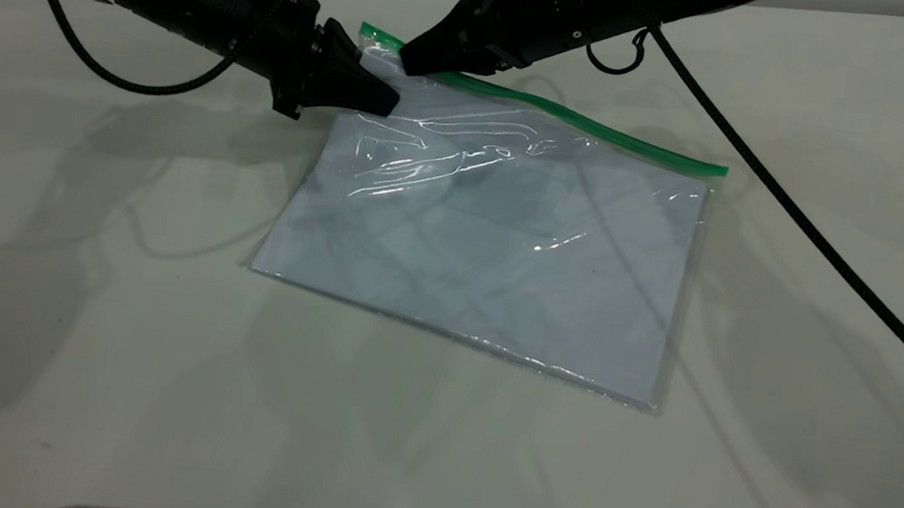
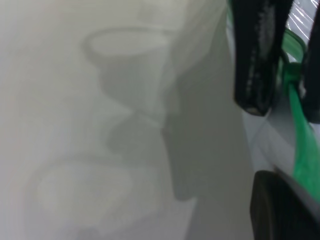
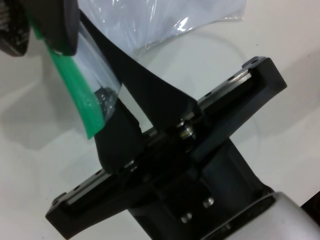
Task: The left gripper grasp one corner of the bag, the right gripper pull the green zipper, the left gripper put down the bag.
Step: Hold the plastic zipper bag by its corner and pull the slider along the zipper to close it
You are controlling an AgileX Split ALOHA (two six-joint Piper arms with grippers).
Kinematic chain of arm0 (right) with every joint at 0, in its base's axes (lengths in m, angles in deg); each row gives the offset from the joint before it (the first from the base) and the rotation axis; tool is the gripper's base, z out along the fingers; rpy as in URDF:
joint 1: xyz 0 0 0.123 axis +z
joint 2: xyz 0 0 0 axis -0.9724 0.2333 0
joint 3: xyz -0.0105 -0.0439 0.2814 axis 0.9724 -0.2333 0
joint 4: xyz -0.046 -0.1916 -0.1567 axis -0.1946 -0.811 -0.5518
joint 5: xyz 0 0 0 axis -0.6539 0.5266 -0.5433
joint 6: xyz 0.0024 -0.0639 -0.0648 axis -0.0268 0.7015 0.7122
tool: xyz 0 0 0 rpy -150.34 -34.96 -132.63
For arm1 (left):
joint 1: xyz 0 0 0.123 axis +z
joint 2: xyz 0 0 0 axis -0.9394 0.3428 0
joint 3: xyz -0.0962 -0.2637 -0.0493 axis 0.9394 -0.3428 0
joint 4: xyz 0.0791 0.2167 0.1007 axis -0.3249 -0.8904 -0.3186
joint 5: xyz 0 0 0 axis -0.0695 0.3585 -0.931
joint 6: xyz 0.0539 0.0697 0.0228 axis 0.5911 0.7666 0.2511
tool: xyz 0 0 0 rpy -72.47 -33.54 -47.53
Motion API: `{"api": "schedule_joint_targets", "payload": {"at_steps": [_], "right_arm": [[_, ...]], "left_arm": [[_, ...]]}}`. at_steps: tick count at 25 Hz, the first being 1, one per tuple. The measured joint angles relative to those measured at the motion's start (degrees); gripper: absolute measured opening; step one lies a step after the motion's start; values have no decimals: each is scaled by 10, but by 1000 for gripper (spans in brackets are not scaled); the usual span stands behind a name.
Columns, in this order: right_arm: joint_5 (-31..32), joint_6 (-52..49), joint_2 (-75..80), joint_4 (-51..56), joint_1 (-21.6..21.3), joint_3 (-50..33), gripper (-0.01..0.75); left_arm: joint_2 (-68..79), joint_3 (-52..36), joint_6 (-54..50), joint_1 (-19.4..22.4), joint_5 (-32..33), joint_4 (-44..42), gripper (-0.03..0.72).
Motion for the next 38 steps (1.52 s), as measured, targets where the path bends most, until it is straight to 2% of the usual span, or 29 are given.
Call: {"api": "schedule_joint_targets", "payload": {"at_steps": [2,4,9,20,26,38], "right_arm": [[0,0,0,-1,0,0,75],[0,0,0,-4,-1,0,36],[7,1,0,-5,-6,0,35],[39,1,-2,4,-30,5,35],[46,1,-2,-2,-37,5,35],[7,1,-2,-16,-41,6,38]], "left_arm": [[0,0,-9,0,0,1,55],[0,0,-23,0,0,1,55],[0,0,-35,3,7,2,55],[0,0,-37,36,82,71,55],[0,0,-37,40,94,82,55],[2,0,-17,52,103,129,55]]}}
